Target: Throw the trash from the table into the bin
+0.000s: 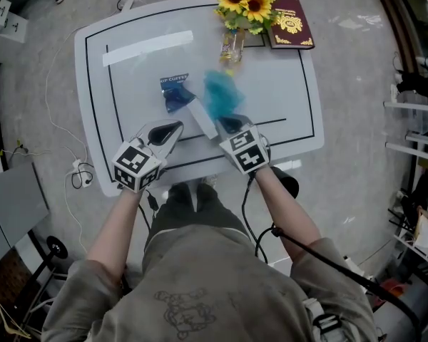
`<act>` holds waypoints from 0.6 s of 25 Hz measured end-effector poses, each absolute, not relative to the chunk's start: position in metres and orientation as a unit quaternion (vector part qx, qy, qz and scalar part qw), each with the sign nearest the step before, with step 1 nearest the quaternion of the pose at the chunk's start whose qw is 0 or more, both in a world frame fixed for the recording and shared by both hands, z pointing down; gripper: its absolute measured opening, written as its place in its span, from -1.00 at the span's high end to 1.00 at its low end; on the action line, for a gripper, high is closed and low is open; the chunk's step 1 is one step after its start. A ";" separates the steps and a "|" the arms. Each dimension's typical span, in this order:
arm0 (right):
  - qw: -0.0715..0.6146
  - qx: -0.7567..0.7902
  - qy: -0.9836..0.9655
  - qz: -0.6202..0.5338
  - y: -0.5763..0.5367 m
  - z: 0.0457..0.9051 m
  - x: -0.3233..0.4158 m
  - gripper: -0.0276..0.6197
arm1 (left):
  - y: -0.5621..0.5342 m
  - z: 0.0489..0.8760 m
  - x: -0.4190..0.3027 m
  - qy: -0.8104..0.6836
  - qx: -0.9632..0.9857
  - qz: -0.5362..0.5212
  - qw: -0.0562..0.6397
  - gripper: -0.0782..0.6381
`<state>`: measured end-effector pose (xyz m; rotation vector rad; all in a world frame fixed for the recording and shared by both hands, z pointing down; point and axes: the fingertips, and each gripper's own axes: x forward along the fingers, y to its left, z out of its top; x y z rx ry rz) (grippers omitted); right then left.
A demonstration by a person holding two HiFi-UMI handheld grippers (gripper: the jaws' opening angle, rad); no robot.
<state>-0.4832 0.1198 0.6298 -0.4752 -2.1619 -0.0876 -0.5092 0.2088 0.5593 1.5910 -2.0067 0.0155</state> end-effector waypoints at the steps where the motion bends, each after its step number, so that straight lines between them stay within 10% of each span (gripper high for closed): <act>1: 0.445 -0.191 -0.874 -0.038 0.119 0.629 -0.484 0.91 | 0.209 0.561 -0.509 -0.750 0.595 0.006 0.290 0.79; 15: 0.414 -0.178 -0.892 -0.038 0.112 0.595 -0.496 0.91 | 0.214 0.543 -0.512 -0.758 0.589 -0.002 0.281 0.79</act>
